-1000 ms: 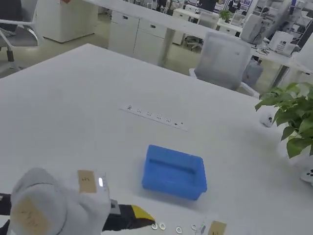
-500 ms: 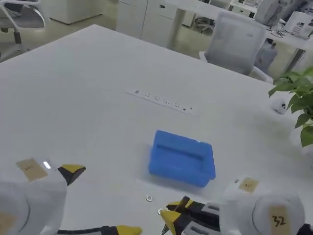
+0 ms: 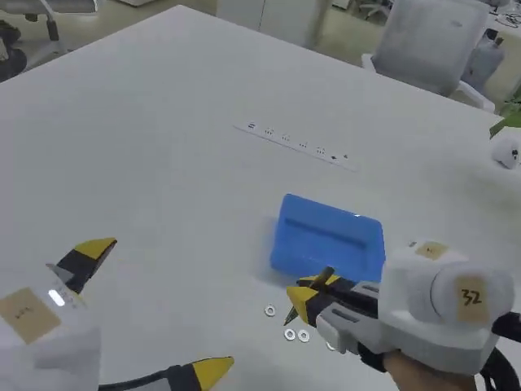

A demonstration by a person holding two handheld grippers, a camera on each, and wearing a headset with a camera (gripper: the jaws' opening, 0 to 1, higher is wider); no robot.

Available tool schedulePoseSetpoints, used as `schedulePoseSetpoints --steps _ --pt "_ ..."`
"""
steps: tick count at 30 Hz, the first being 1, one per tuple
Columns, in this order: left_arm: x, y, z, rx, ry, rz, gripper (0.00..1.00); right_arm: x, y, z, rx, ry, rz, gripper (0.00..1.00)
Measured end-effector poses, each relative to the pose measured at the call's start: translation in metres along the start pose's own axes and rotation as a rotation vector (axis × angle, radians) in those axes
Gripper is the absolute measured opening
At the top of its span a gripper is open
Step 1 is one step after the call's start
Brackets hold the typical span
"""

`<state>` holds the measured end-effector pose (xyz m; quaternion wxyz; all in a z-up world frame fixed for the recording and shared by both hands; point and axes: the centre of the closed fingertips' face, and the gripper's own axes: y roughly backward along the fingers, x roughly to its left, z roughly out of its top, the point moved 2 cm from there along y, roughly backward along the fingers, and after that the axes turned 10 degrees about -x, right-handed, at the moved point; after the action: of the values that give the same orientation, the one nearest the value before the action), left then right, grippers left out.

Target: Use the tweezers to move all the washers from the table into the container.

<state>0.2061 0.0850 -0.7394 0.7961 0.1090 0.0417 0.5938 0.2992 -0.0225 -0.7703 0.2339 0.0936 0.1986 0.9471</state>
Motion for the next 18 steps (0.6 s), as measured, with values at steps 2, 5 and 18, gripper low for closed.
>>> schedulePoseSetpoints --steps 2,5,18 --pt "0.0 -0.002 -0.001 -0.004 0.033 0.0 0.99 -0.003 -0.004 0.0 -0.007 -0.012 -0.003 0.04" --pt "0.001 -0.003 -0.002 -0.007 0.045 0.004 0.99 -0.008 -0.012 -0.003 -0.003 -0.005 -0.007 0.05" --pt "0.005 -0.006 -0.016 0.065 -0.007 0.022 0.99 -0.028 -0.035 -0.016 -0.009 -0.041 -0.026 0.05"
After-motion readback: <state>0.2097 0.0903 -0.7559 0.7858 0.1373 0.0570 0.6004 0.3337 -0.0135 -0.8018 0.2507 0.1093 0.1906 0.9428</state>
